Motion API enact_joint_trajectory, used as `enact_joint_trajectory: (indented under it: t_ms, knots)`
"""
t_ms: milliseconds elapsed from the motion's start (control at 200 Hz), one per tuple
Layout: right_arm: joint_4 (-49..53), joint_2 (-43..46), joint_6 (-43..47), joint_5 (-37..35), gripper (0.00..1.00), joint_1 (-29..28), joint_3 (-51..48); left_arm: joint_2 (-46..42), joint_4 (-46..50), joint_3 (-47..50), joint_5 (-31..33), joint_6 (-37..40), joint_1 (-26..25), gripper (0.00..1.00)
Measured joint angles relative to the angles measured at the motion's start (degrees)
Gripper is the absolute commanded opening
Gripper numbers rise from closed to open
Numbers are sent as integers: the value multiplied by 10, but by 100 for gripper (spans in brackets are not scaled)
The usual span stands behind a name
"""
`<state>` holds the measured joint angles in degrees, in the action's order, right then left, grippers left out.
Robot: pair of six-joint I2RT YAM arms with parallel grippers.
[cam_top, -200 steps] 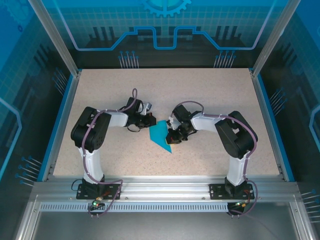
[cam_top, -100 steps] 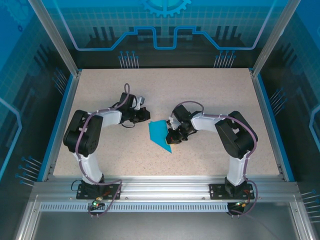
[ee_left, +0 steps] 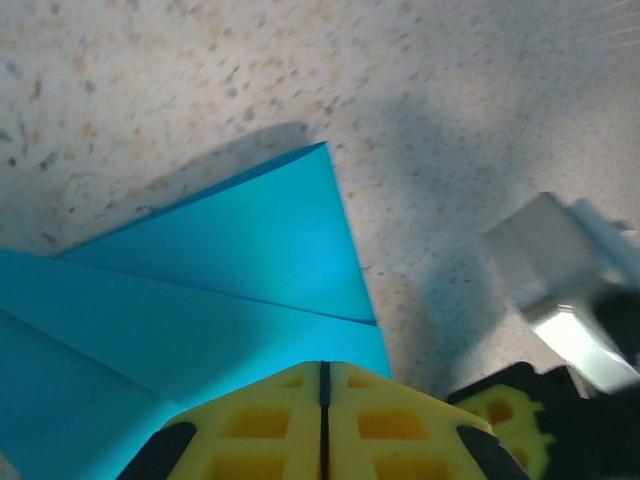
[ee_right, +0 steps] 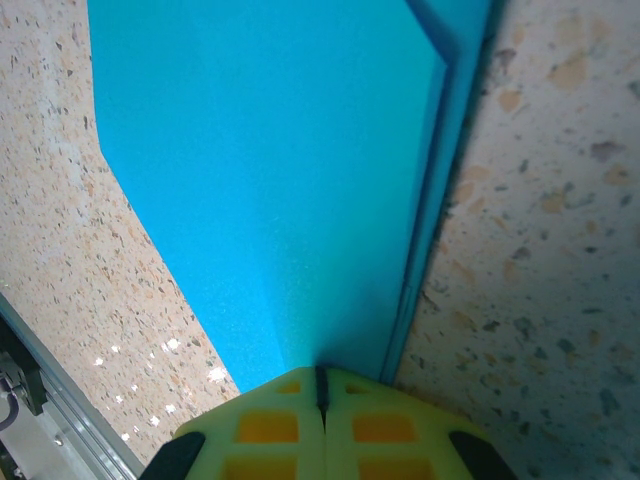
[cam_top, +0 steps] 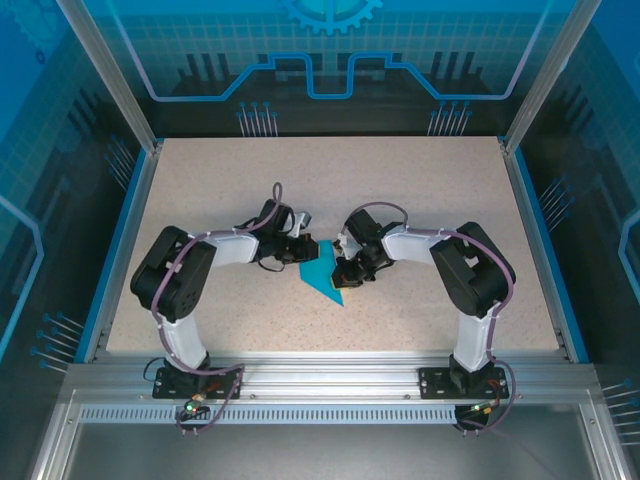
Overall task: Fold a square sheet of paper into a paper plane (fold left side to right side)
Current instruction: Fourth fold the wing at the center of the table.
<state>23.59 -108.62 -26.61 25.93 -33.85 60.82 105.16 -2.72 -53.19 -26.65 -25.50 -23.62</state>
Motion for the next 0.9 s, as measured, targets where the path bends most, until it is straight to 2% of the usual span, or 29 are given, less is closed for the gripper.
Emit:
enact_joint_trajectory:
  t_ms: [325, 530, 900]
  knots:
    - [16, 17, -4, -31, 0, -5, -2, 27, -1, 0, 0, 0, -6, 8]
    - [66, 40, -4, -61, 0, -9, 0, 27, -1, 0, 1, 0, -7, 7]
    - [69, 36, -6, -44, 0, -30, 27, 27, -1, 0, 1, 0, -7, 7]
